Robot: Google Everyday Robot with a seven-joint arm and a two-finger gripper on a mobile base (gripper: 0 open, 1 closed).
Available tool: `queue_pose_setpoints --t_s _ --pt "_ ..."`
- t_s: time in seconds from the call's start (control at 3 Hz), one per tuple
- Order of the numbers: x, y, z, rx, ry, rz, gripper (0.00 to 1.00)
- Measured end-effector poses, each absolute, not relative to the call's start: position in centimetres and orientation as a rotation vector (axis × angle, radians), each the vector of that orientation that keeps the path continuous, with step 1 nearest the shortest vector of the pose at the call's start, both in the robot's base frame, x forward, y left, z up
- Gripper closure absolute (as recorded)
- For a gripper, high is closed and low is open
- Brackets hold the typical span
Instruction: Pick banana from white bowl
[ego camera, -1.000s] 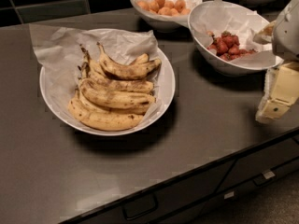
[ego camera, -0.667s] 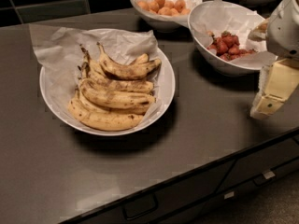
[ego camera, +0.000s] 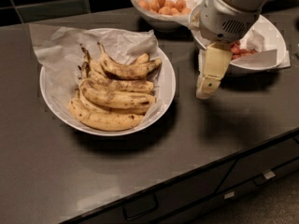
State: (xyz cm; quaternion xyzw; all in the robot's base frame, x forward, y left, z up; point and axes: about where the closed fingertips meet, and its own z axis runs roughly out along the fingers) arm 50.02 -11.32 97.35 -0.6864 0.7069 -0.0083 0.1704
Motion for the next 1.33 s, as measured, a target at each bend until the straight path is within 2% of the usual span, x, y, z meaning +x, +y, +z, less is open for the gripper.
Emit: queue_pose_setpoints --t_s 0.33,0.67,1.0,1.33 --pt "52.0 -6.4 96.7 -2.037 1.929 0.031 0.06" --pt "52.1 -6.2 96.9 -2.033 1.92 0.026 0.0" --pt "52.2 -5.1 96.8 -2.031 1.906 0.024 0.0" --pt "52.4 -2.5 95.9 -2.039 1.89 0.048 0.11"
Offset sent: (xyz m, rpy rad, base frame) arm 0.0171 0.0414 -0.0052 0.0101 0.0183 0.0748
